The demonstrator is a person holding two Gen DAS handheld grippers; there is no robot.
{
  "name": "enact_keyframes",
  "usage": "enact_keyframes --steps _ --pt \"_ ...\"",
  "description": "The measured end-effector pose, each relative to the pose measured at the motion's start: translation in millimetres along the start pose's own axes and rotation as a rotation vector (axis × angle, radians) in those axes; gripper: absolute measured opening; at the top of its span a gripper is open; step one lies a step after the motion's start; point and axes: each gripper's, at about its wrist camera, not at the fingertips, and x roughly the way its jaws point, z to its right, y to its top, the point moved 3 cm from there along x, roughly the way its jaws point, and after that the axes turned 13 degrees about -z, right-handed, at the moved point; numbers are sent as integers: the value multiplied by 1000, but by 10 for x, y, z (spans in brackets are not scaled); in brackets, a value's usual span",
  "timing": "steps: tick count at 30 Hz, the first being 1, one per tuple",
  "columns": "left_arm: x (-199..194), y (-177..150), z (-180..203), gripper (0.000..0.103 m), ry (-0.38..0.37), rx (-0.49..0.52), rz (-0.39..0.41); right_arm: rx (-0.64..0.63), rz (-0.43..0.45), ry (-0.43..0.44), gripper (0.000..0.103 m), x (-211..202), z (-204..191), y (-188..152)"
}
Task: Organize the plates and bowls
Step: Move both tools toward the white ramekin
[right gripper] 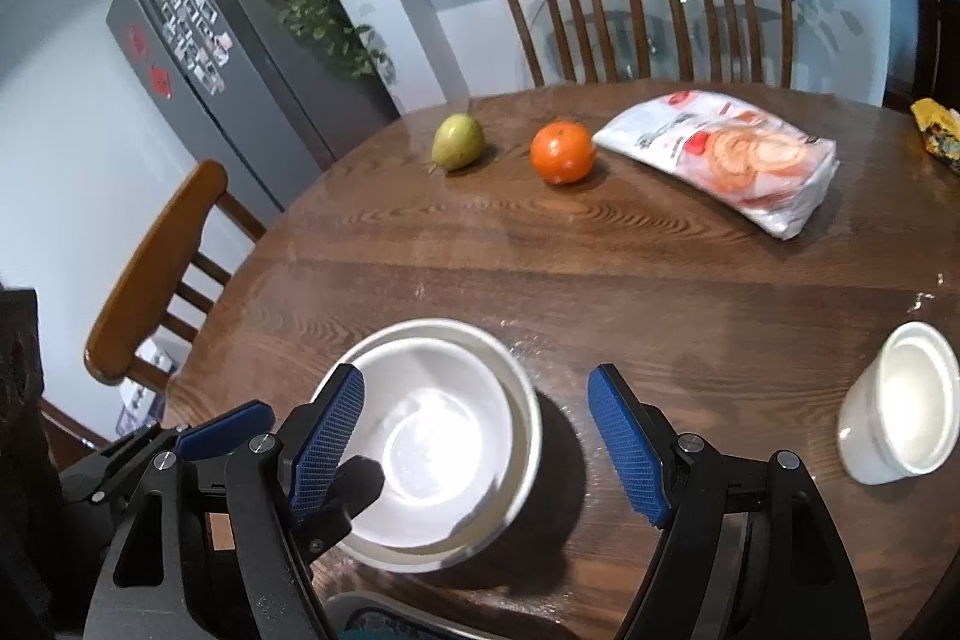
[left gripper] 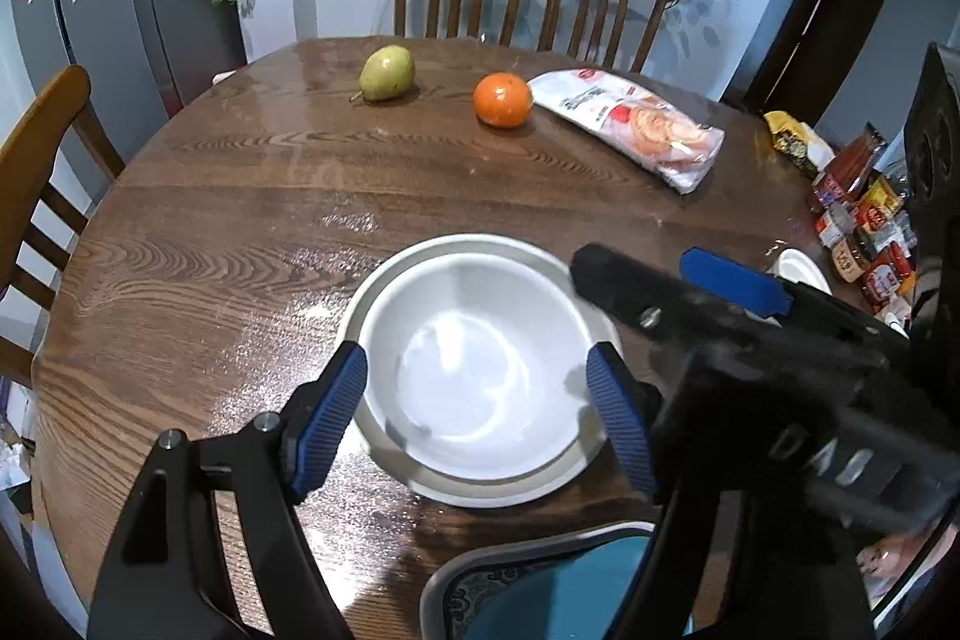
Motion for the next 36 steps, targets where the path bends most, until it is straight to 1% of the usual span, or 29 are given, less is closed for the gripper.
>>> enact_keyframes --steps 2,5,6,8,10,11,14,16,18,21,23,26,29,31,34,36 --pt "-60 -23 56 75 -5 18 16 12 24 9 79 -115 53 -1" --pt "-143 -36 151 75 -25 42 44 46 62 48 79 -332 185 12" --pt "-168 -39 180 75 -37 50 53 56 75 51 82 -420 245 11" --pt "-237 -45 269 76 -74 72 74 85 101 16 88 -572 386 2" --pt "-273 -45 352 77 -103 88 89 138 124 -26 88 -687 540 -7" --pt "-288 -41 403 77 -118 95 98 190 142 -47 88 -771 688 -21" --pt "-288 25 594 78 -156 100 116 278 169 -49 88 -909 1043 -60" --pt "-271 89 726 78 -183 106 119 326 151 -43 88 -913 1260 -80" --pt "-194 168 917 78 -211 120 105 384 145 -54 88 -904 1475 -114" --pt "-27 238 1245 78 -260 158 82 440 115 -102 88 -833 1732 -145" --pt "158 260 1491 78 -273 208 47 466 102 -81 88 -780 1873 -163" --pt "373 290 1713 78 -283 255 9 493 82 -27 88 -696 2056 -195" --pt "611 335 1826 77 -289 251 -39 527 55 -22 88 -622 2198 -243" --pt "737 374 1855 77 -327 244 -68 527 47 -8 88 -569 2232 -253" --pt "805 362 1925 77 -368 264 -83 527 22 23 88 -445 2286 -252" --pt "836 351 1997 78 -374 297 -80 522 6 24 88 -377 2298 -239"
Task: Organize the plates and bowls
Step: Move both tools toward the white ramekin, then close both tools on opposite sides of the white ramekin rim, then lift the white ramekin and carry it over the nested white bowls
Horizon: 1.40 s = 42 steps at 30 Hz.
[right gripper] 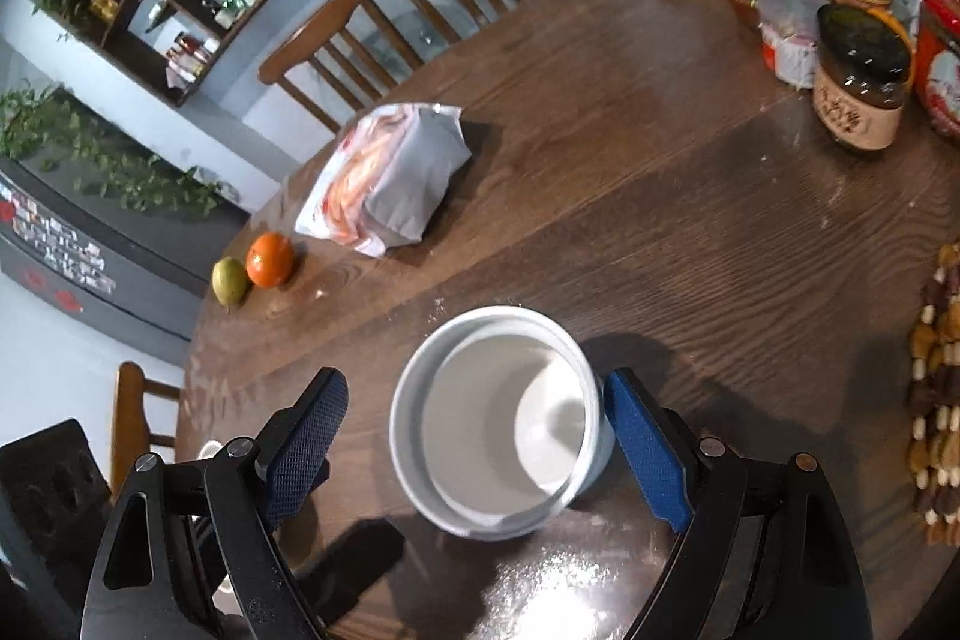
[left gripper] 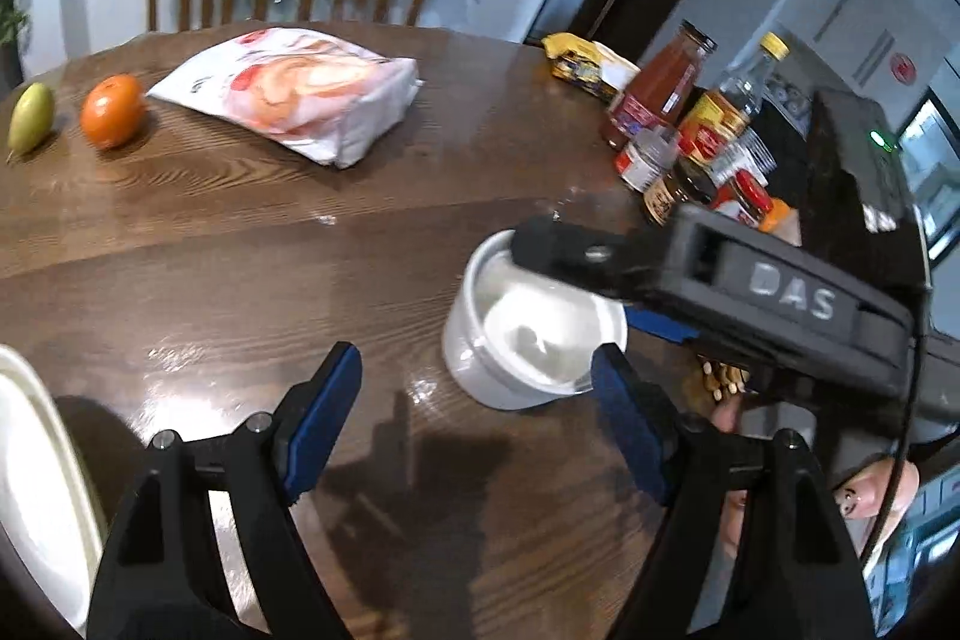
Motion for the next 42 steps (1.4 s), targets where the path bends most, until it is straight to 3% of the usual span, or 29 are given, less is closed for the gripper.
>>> enact_keyframes --steps 8,14,22,32,42 --pt "165 11 112 78 -20 78 -23 -8 -19 15 88 66 75 12" --pt "215 26 175 78 7 118 1 -24 -31 -13 88 150 78 25" --pt "341 39 201 70 -56 97 -35 -26 -39 -12 88 192 118 29" --pt "304 29 209 70 -43 98 -24 -10 -40 -17 86 203 119 17" --pt "81 -59 -74 69 21 20 -24 -62 -112 22 83 379 -243 -29"
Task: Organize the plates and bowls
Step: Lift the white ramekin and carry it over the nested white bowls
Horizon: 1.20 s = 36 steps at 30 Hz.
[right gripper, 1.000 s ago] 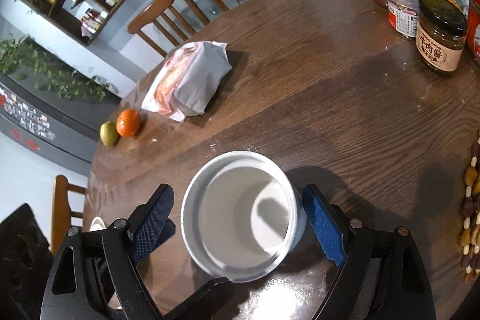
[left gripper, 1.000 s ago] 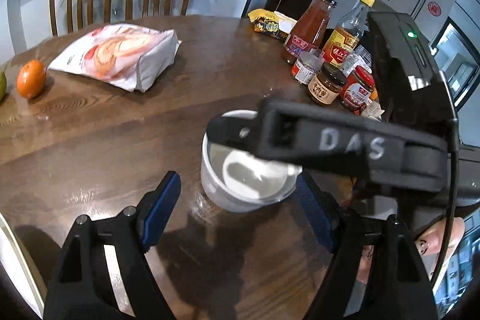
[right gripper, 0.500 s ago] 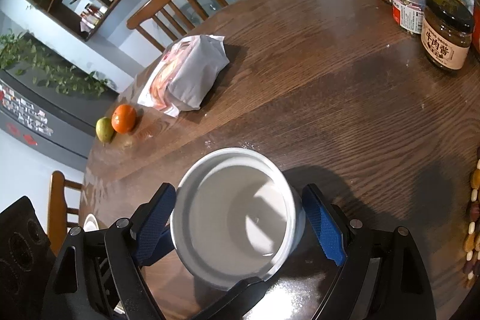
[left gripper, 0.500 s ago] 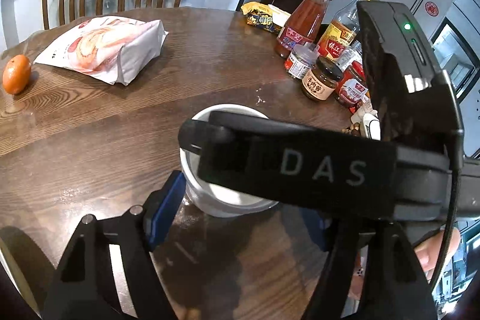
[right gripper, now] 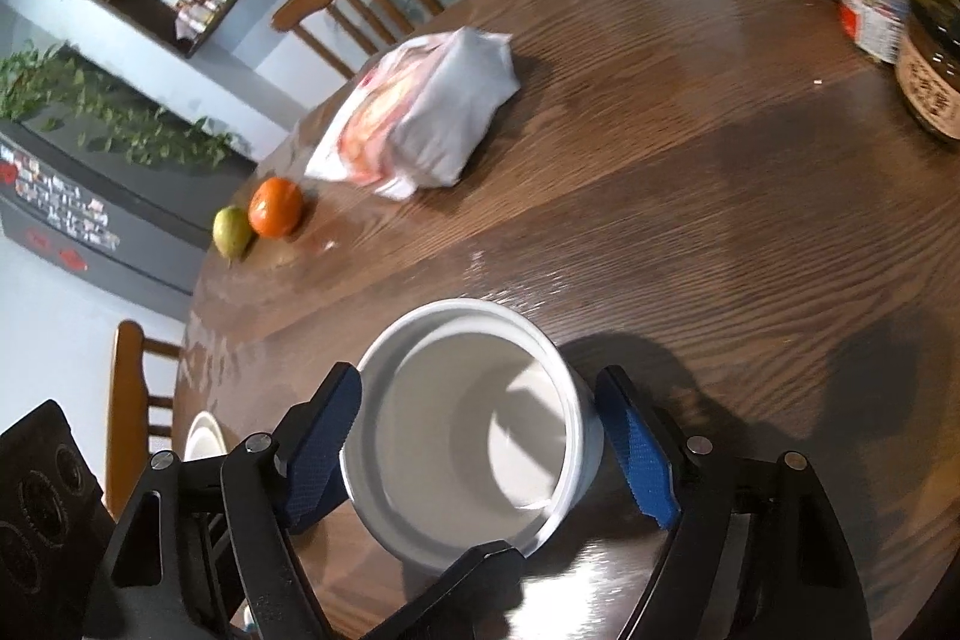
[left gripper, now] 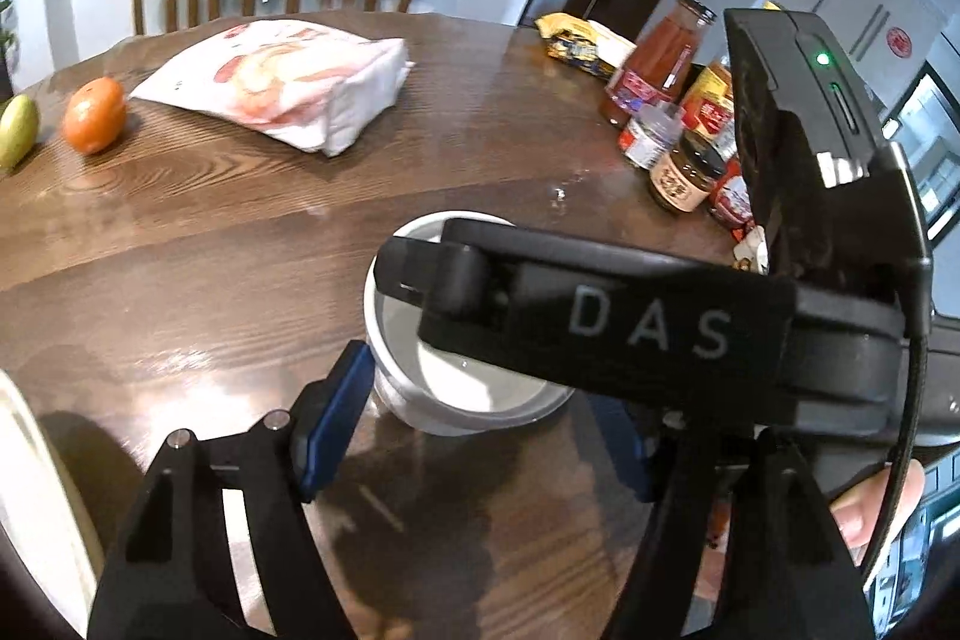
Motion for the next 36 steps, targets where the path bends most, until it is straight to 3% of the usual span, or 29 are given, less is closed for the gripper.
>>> enact_keyframes --steps 13,16,25,36 --pt "-316 -279 -497 68 85 -149 -34 -145 -135 18 83 382 -632 -145" --pt "-373 -348 -601 68 75 -176 -33 -164 -158 2 83 444 -754 -194" --pt "-474 -502 -737 68 44 -207 3 -199 -171 -33 83 517 -919 -264" --pt "-603 -493 -701 68 57 -197 8 -212 -149 -25 83 411 -1021 -313"
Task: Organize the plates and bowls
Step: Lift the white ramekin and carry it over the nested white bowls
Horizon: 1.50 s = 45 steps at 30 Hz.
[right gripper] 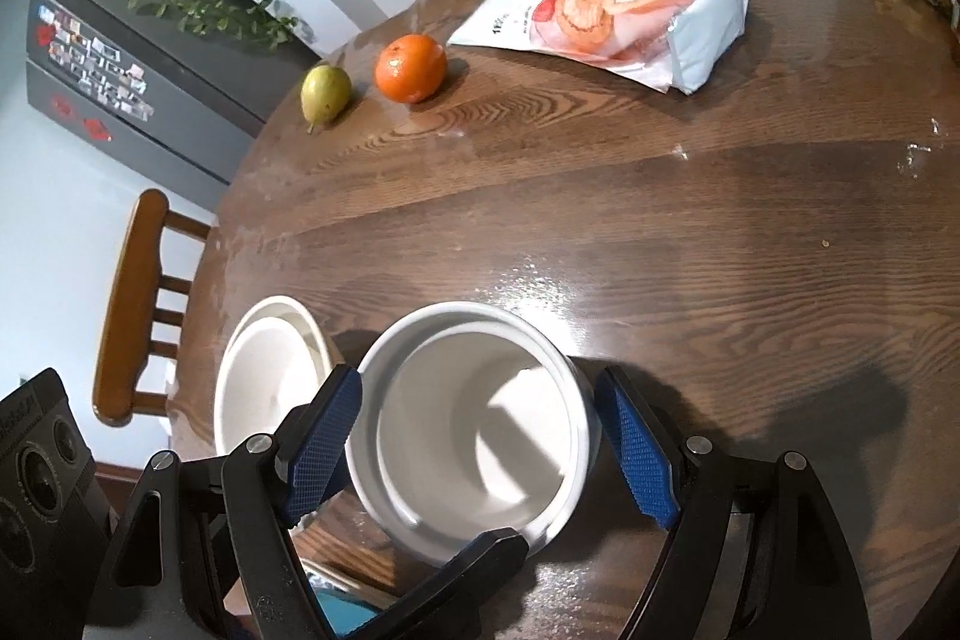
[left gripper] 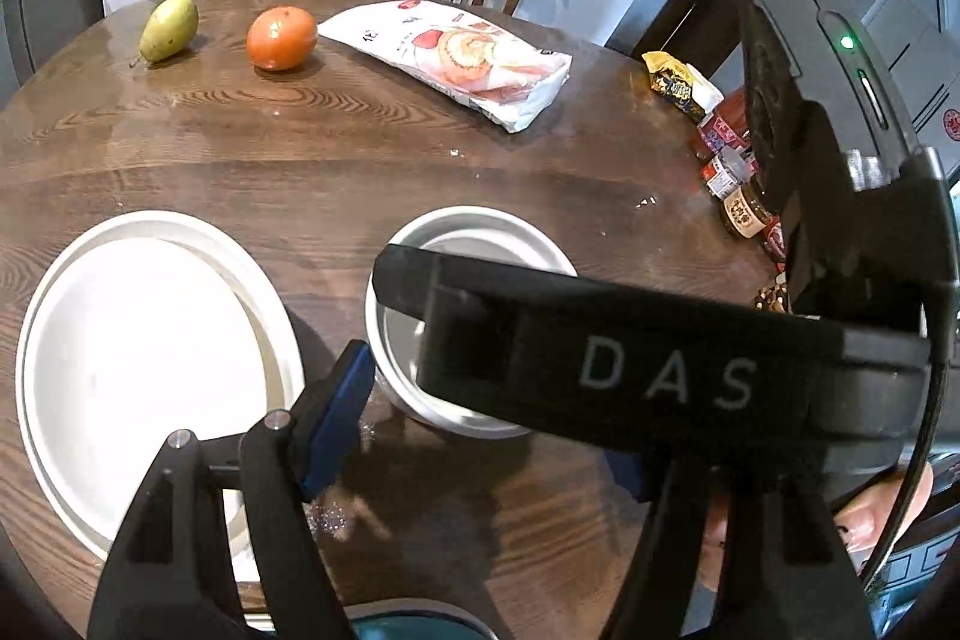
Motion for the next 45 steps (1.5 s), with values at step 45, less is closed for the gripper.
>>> enact_keyframes --steps 45 --pt "-801 -245 -337 67 91 -45 136 -162 84 54 83 -162 -966 -133"
